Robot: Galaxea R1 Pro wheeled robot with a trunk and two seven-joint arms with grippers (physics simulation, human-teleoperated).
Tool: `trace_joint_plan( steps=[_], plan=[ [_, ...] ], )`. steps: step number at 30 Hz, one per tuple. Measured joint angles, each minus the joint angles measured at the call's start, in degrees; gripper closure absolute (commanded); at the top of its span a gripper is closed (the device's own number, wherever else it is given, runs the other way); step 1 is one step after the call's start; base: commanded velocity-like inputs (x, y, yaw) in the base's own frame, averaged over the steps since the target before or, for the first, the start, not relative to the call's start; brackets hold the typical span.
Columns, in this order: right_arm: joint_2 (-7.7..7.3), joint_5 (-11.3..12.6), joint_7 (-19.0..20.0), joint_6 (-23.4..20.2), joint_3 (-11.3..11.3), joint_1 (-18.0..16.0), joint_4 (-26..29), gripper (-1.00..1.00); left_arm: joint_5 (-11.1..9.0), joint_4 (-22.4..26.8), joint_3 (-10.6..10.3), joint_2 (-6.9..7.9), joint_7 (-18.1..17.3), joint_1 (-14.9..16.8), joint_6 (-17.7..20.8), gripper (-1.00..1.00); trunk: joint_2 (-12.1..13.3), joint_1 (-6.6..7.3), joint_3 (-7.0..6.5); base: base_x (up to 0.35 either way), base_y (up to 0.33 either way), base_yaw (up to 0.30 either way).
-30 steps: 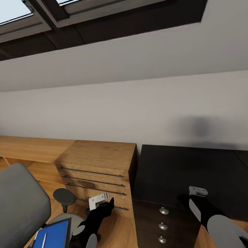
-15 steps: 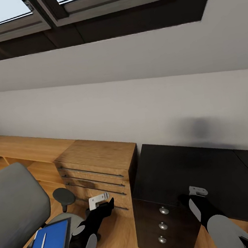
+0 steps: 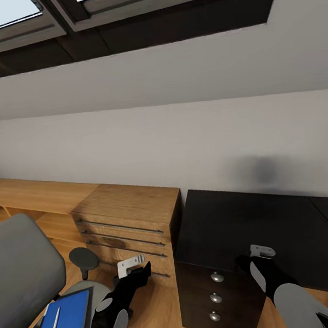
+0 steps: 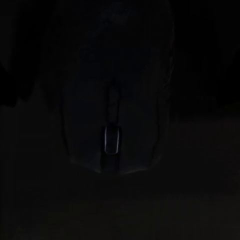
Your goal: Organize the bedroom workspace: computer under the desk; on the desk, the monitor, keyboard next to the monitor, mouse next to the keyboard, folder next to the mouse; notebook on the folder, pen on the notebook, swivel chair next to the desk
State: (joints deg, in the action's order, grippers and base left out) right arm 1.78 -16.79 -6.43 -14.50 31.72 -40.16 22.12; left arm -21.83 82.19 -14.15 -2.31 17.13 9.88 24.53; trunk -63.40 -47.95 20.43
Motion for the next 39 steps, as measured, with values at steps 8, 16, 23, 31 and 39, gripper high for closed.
trace_joint_plan(
  steps=[8, 16, 23, 31, 39],
  plan=[
    [0.00, -0.04, -0.01, -0.06, 0.02, 0.00, 0.05, 1.00, -0.04, -0.01, 0.00, 0.00, 0.00, 0.00, 0.00, -1.00, 0.00, 0.00, 0.00, 0.000, 0.000, 0.000],
    [0.02, -0.06, 0.01, -0.02, 0.02, 0.00, 0.03, 1.00, -0.06, -0.01, 0.00, 0.00, 0.00, 0.00, 0.00, -1.00, 0.00, 0.00, 0.00, 0.000, 0.000, 0.000],
    [0.08, -0.22, 0.07, -0.02, -0.01, 0.01, 0.02, 1.00, -0.06, -0.01, 0.00, 0.00, 0.00, 0.00, 0.05, -1.00, 0.00, 0.00, 0.00, 0.000, 0.000, 0.000],
    [0.18, -0.50, 0.14, -0.07, 0.05, 0.01, 0.08, 1.00, -0.07, 0.00, 0.00, 0.00, 0.00, 0.00, 0.09, -1.00, 0.01, 0.00, 0.01, 0.000, 0.000, 0.000],
    [0.32, -0.38, 0.18, -0.08, 0.06, 0.01, 0.17, 1.00, -0.07, -0.02, 0.00, 0.00, 0.00, 0.00, 0.09, -1.00, 0.01, 0.00, 0.01, 0.000, 0.000, 0.000]
  ],
)
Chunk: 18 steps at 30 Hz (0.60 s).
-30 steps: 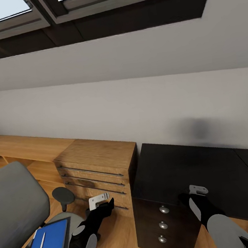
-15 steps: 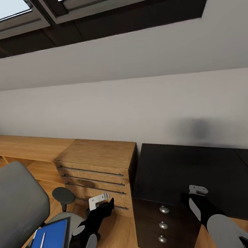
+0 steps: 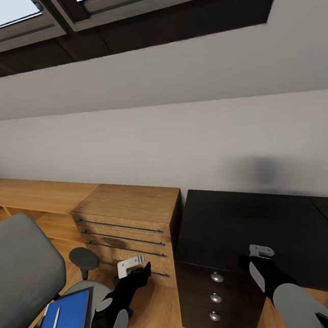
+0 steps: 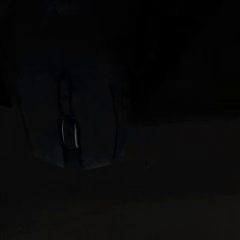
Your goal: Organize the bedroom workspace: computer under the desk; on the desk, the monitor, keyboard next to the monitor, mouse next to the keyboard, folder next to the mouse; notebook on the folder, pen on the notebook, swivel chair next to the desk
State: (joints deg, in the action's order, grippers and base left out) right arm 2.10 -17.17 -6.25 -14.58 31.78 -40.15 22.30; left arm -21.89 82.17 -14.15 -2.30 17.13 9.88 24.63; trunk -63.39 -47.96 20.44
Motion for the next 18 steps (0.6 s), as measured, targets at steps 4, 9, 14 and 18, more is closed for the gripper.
trace_joint_plan(
  steps=[4, 9, 14, 18],
  plan=[
    [0.01, 0.05, 0.01, -0.01, -0.01, 0.00, 0.01, 1.00, 0.00, 0.00, 0.00, 0.00, 0.01, 0.00, 0.00, -1.00, 0.00, 0.00, 0.00, 0.000, 0.000, 0.000],
    [0.05, -0.03, 0.00, 0.07, -0.02, 0.00, -0.03, 1.00, 0.00, 0.02, 0.00, 0.00, 0.00, 0.00, -0.02, -1.00, 0.00, 0.00, 0.00, 0.000, 0.000, 0.000],
    [0.17, 0.20, -0.13, 0.18, -0.13, -0.01, -0.06, 1.00, 0.07, 0.01, 0.00, 0.08, 0.05, 0.00, -0.01, -1.00, 0.00, 0.00, 0.00, 0.000, 0.000, 0.000],
    [0.19, 0.24, -0.13, 0.18, -0.13, -0.01, -0.05, 1.00, 0.08, 0.01, 0.00, 0.09, 0.02, 0.00, -0.02, -1.00, 0.00, 0.00, 0.00, 0.000, 0.000, 0.000]
  ],
)
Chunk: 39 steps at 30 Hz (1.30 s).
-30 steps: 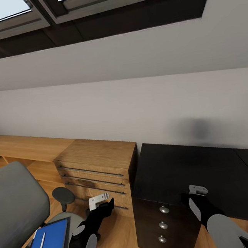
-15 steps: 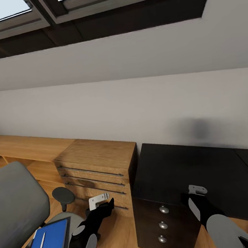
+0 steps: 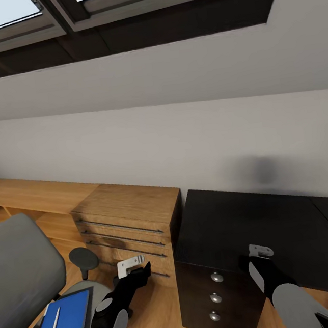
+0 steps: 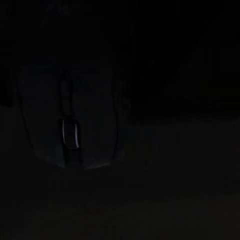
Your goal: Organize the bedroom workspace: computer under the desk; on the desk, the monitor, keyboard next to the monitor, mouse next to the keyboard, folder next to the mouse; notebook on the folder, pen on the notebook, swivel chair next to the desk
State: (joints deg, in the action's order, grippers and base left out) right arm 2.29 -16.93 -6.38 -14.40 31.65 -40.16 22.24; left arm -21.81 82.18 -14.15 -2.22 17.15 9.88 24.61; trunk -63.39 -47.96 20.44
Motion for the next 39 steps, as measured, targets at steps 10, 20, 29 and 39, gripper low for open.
trace_joint_plan(
  steps=[10, 20, 29, 39],
  plan=[
    [0.00, 0.01, 0.00, 0.00, 0.00, 0.00, 0.00, 1.00, 0.00, 0.07, 0.00, 0.00, -0.01, 0.00, 0.02, -1.00, 0.00, 0.00, 0.00, 0.000, 0.000, 0.000],
    [-0.01, -0.31, -0.17, -0.08, 0.09, 0.00, -0.04, 1.00, 0.10, 3.32, -1.76, 0.04, -0.02, -1.70, 0.08, -1.00, 0.00, 0.00, 0.00, 0.000, 0.000, 0.058],
    [0.01, 0.57, 0.06, 0.09, 0.18, 0.02, -0.29, 1.00, 0.26, 10.31, -2.70, 1.16, -0.06, -7.00, 0.01, -1.00, 0.79, 0.43, -0.35, 0.000, 0.000, 0.082],
    [0.07, 0.88, 0.10, 0.07, 0.25, 0.03, -0.34, 1.00, 0.26, 10.56, -2.80, 1.50, -0.03, -7.30, 0.01, -1.00, 4.81, 2.63, -2.14, 0.000, 0.000, 0.208]
  ],
)
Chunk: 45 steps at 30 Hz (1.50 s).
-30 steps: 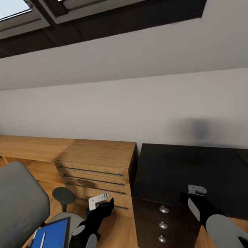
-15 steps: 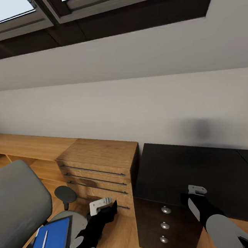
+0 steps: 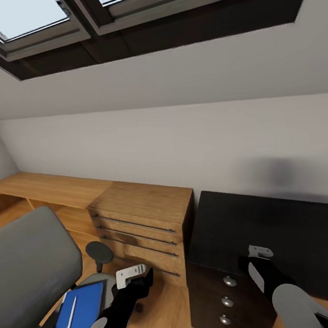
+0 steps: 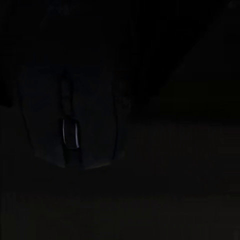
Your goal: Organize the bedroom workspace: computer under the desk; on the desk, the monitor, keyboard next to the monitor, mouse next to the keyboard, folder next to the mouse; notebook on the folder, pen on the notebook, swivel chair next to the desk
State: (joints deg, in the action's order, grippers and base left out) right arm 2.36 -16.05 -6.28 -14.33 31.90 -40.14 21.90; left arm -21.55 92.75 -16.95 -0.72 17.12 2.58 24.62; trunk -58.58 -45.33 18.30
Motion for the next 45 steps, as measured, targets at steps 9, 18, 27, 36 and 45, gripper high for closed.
trace_joint_plan(
  steps=[9, 18, 27, 36, 45],
  plan=[
    [0.04, 0.00, 0.00, 0.13, -0.06, 0.00, -0.02, 1.00, 0.00, 0.00, 0.00, 0.01, 0.00, -0.01, 0.00, -1.00, 2.43, 1.33, -1.08, 0.000, 0.000, 0.236],
    [0.04, 0.00, 0.00, 0.17, -0.08, 0.00, -0.05, 1.00, 0.00, -0.08, 0.00, 0.01, 0.00, -0.01, 0.02, -1.00, 2.43, 1.33, -1.08, 0.000, 0.000, 0.236],
    [0.63, 0.03, 0.06, 0.34, -0.25, 0.00, -0.09, 1.00, 0.00, -0.09, -0.01, 0.09, 0.00, -0.01, 0.00, -1.00, 2.43, 1.33, -1.08, 0.000, 0.000, 0.236],
    [0.74, 0.00, 0.17, 0.44, -0.26, 0.00, -0.09, 1.00, 0.00, -0.08, 0.00, 0.09, 0.00, -0.01, 0.00, -1.00, 2.43, 1.33, -1.08, 0.001, 0.000, 0.232],
    [0.67, -0.07, -0.09, 0.43, -0.33, 0.01, -0.07, 1.00, 0.01, -0.19, -0.02, 0.09, 0.01, 0.01, 0.08, -1.00, 2.42, 1.33, -1.09, 0.101, 0.000, 0.055]
  ],
)
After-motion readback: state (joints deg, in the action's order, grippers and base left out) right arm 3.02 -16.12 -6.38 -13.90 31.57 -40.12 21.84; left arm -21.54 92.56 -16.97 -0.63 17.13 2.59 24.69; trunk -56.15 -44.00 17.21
